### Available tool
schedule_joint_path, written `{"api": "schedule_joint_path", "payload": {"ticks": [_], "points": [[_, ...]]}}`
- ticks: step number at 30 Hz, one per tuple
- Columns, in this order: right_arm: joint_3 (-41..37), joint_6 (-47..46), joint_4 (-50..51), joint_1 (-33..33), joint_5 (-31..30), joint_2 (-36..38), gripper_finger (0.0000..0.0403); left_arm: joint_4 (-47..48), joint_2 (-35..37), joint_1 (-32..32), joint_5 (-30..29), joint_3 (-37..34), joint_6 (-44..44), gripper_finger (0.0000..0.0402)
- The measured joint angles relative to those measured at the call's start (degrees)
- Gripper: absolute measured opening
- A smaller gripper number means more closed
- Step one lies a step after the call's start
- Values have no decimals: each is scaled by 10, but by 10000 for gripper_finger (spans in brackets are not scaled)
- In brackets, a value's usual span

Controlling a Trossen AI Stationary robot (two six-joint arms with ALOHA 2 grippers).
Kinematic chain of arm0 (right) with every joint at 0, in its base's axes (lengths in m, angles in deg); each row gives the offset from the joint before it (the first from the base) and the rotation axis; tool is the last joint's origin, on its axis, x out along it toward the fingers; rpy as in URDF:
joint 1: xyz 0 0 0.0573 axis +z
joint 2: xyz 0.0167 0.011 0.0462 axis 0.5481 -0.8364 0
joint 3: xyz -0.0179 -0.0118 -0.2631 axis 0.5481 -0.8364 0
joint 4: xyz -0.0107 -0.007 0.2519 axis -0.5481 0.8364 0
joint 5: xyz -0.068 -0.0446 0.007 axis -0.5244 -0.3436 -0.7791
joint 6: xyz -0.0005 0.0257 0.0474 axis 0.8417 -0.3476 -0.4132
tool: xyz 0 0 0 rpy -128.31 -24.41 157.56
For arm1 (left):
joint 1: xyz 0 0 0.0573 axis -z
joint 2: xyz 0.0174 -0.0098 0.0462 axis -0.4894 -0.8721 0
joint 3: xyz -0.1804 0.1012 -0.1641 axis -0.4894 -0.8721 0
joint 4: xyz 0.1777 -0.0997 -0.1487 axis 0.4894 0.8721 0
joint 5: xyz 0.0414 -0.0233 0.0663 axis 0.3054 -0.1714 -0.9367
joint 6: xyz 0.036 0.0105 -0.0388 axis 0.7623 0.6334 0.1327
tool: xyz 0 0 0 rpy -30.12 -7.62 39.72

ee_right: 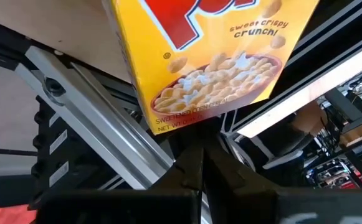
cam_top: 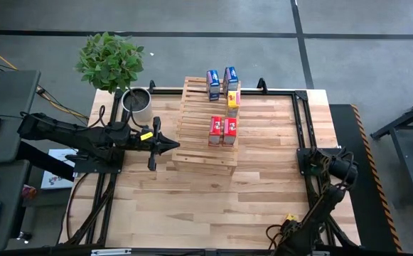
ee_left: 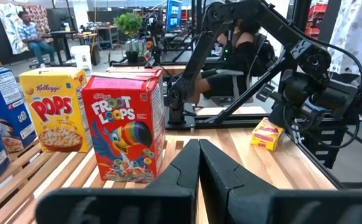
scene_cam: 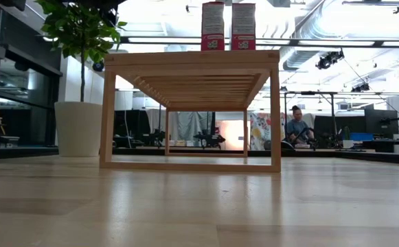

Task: Stack cereal on shelf
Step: Put the yellow cereal box on the shelf aligned with the other yellow cereal box

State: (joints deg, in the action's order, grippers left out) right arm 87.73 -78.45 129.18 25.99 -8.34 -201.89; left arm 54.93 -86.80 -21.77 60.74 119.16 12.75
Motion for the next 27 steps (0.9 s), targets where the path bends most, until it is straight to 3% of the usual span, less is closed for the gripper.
{"api": "schedule_joint_path", "payload": {"ticks": [16, 27], "points": [[-62, 0, -64, 0, 25, 1, 0, 6, 0, 0, 0, 0, 0, 0], [-61, 54, 6, -23, -117, 3, 0, 4, 0, 0, 0, 0, 0, 0]]}}
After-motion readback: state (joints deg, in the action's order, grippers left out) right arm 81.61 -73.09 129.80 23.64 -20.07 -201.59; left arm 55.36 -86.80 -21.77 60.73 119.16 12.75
